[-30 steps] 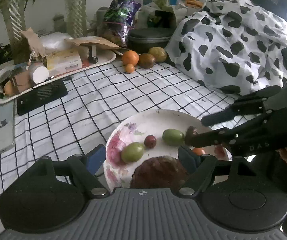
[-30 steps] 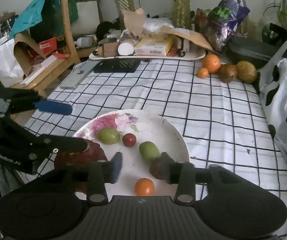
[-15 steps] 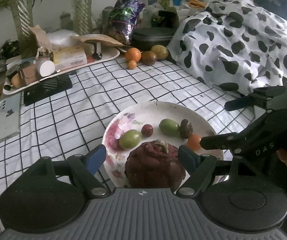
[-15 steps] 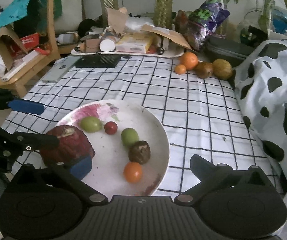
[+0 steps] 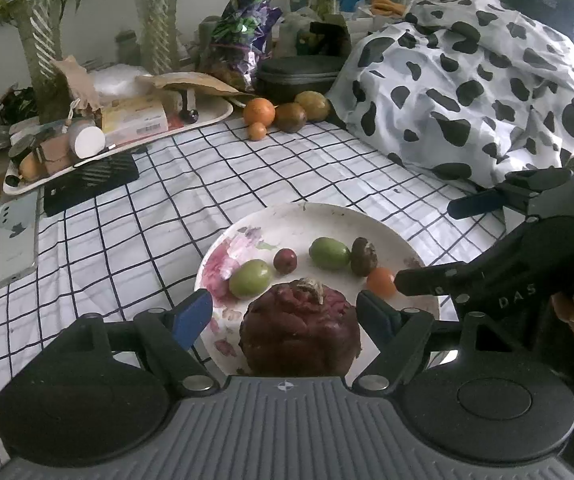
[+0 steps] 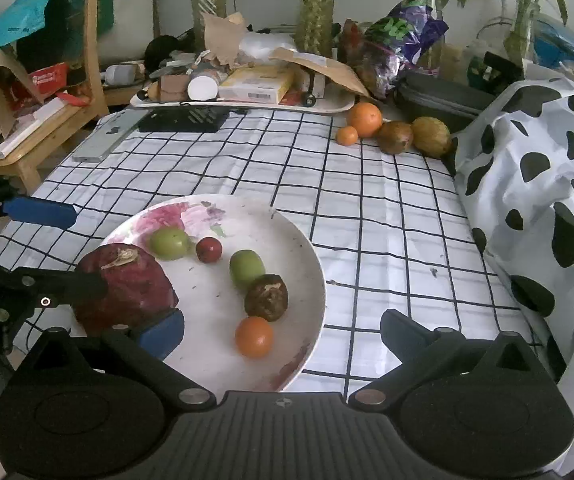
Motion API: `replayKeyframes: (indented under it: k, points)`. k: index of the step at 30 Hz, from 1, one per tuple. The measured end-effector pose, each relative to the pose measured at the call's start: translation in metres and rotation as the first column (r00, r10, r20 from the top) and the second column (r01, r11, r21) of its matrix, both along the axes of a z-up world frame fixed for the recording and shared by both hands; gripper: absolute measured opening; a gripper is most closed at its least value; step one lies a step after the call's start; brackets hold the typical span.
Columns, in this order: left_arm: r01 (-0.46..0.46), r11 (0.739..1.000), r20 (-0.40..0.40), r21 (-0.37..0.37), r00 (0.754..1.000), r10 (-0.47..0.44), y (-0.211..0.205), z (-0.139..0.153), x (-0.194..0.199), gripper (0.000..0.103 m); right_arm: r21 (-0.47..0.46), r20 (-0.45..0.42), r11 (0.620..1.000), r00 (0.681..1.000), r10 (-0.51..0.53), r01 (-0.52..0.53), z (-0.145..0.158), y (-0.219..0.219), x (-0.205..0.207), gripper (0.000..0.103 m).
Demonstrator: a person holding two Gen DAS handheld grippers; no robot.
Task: Organize fruits
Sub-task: 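Withdraw both tools from the plate toward the remaining fruits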
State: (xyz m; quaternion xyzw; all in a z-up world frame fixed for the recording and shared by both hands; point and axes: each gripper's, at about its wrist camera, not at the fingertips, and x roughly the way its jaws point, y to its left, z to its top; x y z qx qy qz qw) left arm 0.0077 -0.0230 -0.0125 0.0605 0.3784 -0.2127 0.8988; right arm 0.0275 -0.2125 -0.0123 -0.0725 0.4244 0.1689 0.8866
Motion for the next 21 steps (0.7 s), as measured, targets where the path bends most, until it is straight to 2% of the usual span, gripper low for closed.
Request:
replayKeyframes:
  k: [12, 21]
  points:
    - [-0.002, 1.0, 0.042, 0.003, 0.999, 0.002, -0.003, 0.004, 0.008, 0.078, 0.0, 0.022, 0.999, 0.998, -0.051, 0.051, 0.001, -0.004, 0.004, 0.103]
    - [-0.022, 1.0, 0.08, 0.018, 0.997, 0.02, -0.002, 0.008, 0.031, 0.078, 0.023, 0.04, 0.985, 0.984, -0.172, 0.171, 0.002, -0.019, 0.021, 0.103]
